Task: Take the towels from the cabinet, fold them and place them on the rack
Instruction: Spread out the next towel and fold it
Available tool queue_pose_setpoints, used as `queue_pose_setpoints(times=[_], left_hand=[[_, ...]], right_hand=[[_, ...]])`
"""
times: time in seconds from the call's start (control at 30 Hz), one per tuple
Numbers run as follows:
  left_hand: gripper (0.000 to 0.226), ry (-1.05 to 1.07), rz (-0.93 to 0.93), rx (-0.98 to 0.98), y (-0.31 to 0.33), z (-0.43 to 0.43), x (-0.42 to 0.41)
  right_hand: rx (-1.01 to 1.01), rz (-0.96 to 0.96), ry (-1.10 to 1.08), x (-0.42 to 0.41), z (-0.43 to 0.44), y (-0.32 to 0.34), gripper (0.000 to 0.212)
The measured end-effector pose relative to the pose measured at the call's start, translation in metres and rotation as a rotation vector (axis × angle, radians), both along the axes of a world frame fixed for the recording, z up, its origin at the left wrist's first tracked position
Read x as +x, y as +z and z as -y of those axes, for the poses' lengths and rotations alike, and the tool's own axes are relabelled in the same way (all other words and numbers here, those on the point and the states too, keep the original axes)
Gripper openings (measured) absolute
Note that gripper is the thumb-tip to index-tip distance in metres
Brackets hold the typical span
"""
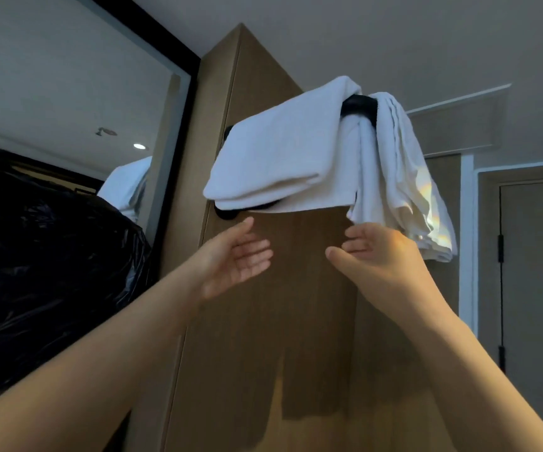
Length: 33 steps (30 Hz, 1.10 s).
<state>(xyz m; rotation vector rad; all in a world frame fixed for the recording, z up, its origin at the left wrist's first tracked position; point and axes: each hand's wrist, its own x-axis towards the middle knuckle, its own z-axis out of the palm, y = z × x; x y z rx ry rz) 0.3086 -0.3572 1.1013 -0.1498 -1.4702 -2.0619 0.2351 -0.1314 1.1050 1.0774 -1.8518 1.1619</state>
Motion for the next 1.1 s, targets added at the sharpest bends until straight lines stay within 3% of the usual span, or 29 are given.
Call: queue_pose_setpoints(times=[0.13, 0.23, 0.33, 0.5, 0.6, 0.8, 1.1], left_hand=[[0.039, 0.376, 0.311, -0.573, -0.045, 0.018, 0.041], [0.041, 0.525, 0.491, -0.909, -0.087, 0.034, 0.071], [0.040, 0.550, 0.610, -1.161, -0.138, 0.040, 0.104], [0.025, 0.414, 0.774, -1.475, -0.241, 0.028, 0.150], [0.024, 0.280, 0.821, -1.519, -0.306, 0.014, 0.168], [0.032, 0.133, 0.971, -1.465, -0.407, -0.020, 0.185], [0.030, 0.065, 1.150, -1.273, -0.468, -0.052, 0.156]], right_hand=[[0.373, -0.045, -0.120, 0.017, -0.004, -0.055, 0.035], [0.625, -0.030, -0.157, 0.029, 0.001, -0.104, 0.032], [0.810, 0.026, -0.167, 0.042, 0.005, -0.152, 0.030], [1.078, 0.142, -0.171, 0.063, 0.002, -0.244, 0.018], [1.189, 0.236, -0.131, 0.073, -0.009, -0.303, 0.007], [1.343, 0.431, -0.098, 0.078, -0.037, -0.391, 0.033], [1.439, 0.531, -0.031, 0.025, -0.046, -0.466, 0.032]])
